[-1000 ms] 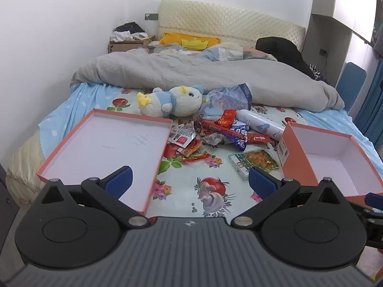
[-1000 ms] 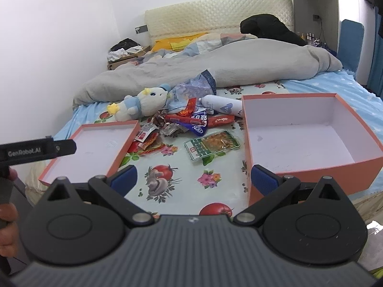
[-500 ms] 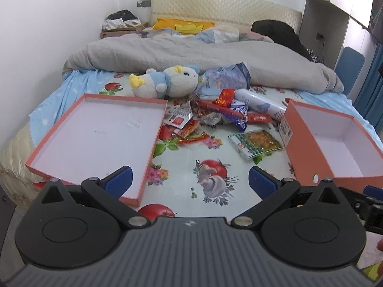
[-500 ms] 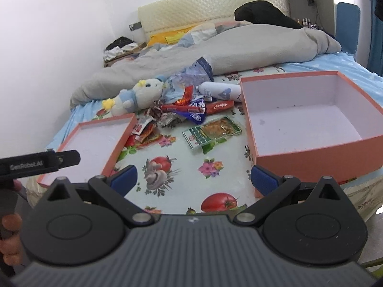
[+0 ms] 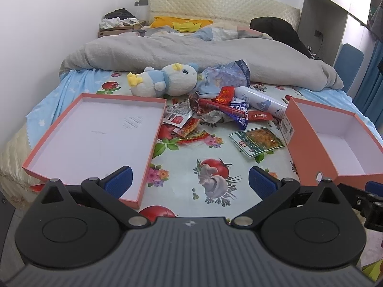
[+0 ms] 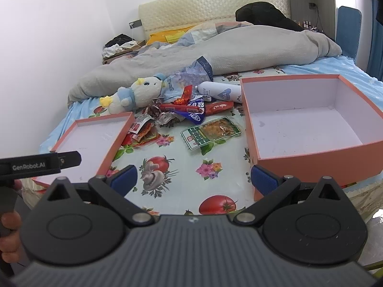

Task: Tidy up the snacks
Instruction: 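Move both tools toward the snack pile on the bed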

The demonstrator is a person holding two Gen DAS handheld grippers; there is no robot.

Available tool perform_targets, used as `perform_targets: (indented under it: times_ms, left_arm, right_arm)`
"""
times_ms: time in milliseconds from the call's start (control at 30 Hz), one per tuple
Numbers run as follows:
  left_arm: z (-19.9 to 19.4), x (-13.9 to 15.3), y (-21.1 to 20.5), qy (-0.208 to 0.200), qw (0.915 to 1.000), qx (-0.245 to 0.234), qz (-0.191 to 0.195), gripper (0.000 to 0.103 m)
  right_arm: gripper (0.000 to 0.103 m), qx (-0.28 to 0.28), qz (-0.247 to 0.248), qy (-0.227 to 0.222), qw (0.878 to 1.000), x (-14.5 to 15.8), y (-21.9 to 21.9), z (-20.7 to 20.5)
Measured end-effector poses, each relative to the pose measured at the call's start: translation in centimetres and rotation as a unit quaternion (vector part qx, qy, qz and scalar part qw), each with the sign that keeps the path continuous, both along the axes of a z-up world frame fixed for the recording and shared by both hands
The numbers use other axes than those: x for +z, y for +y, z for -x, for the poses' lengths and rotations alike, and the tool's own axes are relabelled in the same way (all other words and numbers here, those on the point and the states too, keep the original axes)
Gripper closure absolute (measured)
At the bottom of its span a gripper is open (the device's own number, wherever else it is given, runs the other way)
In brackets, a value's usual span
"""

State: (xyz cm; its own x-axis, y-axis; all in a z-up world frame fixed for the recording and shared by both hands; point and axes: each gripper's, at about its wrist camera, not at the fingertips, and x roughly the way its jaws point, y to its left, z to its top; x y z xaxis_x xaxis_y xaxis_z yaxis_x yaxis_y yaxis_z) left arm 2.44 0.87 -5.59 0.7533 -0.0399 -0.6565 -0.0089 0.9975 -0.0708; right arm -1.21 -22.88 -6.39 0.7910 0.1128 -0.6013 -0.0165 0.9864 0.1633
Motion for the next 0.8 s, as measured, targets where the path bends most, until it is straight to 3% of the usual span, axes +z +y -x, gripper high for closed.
perform_targets:
  times_ms: [800]
  left_arm:
    - [-1.2, -1.3, -1.2, 0.013, 0.9997, -0.017, -0.014, 0.0]
  right_arm:
    - [0.0, -0.024, 0.019, -0.002, 1.0, -0.9, -0.9, -0.1]
